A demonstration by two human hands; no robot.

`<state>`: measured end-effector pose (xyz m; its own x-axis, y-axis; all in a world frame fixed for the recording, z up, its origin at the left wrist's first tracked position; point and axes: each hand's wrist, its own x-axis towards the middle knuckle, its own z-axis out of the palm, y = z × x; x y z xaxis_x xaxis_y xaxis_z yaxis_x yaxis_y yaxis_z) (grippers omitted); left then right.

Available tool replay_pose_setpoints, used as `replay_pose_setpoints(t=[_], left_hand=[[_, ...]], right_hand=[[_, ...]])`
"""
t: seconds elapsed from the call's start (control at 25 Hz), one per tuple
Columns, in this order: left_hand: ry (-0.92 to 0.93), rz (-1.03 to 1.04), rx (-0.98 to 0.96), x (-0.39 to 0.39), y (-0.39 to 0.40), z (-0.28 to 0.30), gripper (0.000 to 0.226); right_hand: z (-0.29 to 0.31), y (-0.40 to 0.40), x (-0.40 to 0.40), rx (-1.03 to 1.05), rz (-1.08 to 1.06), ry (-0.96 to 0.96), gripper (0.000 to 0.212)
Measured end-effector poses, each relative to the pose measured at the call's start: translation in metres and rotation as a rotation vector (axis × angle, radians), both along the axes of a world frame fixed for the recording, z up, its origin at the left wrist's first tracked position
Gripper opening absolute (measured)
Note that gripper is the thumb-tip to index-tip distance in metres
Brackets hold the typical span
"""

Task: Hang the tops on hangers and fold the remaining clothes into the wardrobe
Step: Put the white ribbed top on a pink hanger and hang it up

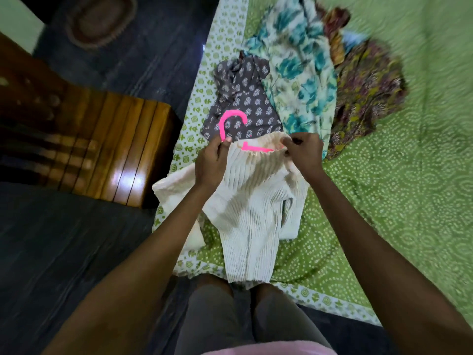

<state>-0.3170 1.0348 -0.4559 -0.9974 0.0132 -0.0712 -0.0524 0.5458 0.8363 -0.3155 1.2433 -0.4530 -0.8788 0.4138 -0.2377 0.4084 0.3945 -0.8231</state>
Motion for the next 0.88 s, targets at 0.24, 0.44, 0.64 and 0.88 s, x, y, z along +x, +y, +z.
replay_pose_setpoints(t=[0.24, 0.44, 0.64, 0.88], left_hand=[[0.189, -0.074, 0.015, 0.013, 0.012, 0.096, 0.041], [0.34, -0.118, 0.03, 0.014, 0.016, 0.165, 0.026], [0.459, -0.149, 0.093, 0.015, 0.015, 0.219, 0.033], [0.573, -0.135, 0.107, -0.005, -0.004, 0.264, 0.036]], right_hand=[[0.106, 0.008, 0.03, -0.054, 0.086, 0.164, 0.015], [0.183, 0.013, 0.042, 0.071, 0.191, 0.322, 0.015], [0.244, 0.02, 0.038, 0.221, 0.123, 0.495, 0.023], [0.296, 0.027, 0.023, 0.294, -0.05, 0.539, 0.026]])
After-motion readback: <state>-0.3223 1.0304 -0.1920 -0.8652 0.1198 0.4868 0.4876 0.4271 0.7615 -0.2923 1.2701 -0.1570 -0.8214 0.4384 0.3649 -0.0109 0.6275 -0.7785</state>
